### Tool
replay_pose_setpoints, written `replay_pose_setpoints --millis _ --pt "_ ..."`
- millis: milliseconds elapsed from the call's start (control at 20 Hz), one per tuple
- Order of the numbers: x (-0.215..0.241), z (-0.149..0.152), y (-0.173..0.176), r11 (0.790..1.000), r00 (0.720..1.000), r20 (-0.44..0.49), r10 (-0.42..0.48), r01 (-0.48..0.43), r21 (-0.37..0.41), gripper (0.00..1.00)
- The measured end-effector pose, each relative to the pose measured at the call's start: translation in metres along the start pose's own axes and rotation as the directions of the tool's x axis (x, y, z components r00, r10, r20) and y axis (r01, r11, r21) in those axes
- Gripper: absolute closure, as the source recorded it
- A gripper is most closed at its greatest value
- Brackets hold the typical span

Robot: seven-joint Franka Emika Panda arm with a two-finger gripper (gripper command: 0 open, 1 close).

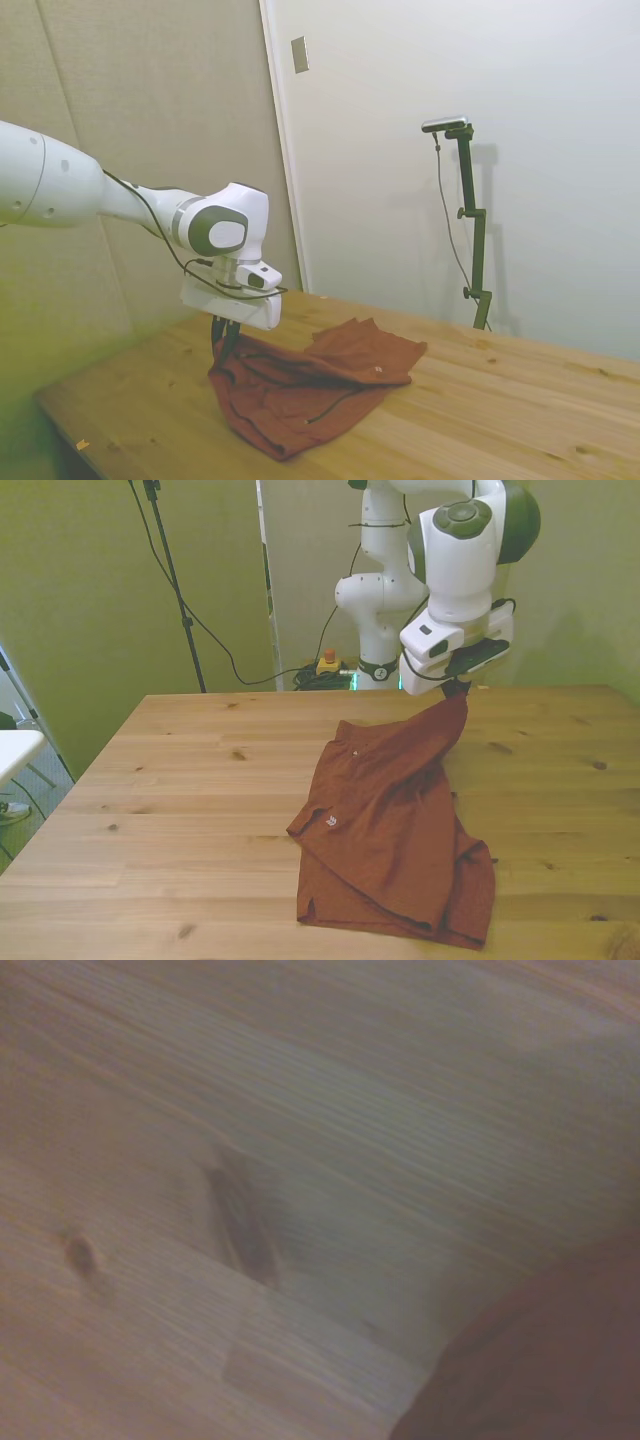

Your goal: Unfold the shorts

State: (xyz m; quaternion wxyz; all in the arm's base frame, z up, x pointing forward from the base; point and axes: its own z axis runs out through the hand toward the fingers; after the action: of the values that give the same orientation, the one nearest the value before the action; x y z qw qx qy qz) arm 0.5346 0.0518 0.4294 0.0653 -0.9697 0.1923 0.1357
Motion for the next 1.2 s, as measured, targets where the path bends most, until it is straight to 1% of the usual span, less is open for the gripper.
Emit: replay_pose_setpoints --millis 200,300,550,650,750,800,900,1000,1100,1200 --pt "0.003 0.014 -0.047 0.997 0.998 0.003 -0.057 0.057 -0.048 0.00" --pt "0.006 0.019 -0.065 0.995 0.997 0.008 -0.079 0.080 -0.053 0.00" --pt "0.009 0.013 -0.099 0.993 0.994 0.003 -0.109 0.109 -0.049 0.00" --pt "0.013 0.011 -0.110 0.998 0.998 -0.019 -0.055 0.055 -0.028 0.00" --pt "0.024 0.003 -0.116 1.000 0.997 -0.079 0.025 -0.025 0.011 0.00" --pt "0.032 -0.004 -0.113 0.997 0.992 -0.108 0.065 -0.062 0.034 0.00" --pt "0.049 -0.027 -0.095 0.987 0.978 -0.147 0.148 -0.137 0.078 0.00" --pt "0.067 -0.056 -0.063 0.968 0.955 -0.177 0.238 -0.218 0.124 0.00" --pt "0.086 -0.082 -0.026 0.939 0.922 -0.201 0.332 -0.302 0.167 0.00" --pt "0.105 -0.096 0.020 0.902 0.880 -0.217 0.422 -0.383 0.201 0.00"
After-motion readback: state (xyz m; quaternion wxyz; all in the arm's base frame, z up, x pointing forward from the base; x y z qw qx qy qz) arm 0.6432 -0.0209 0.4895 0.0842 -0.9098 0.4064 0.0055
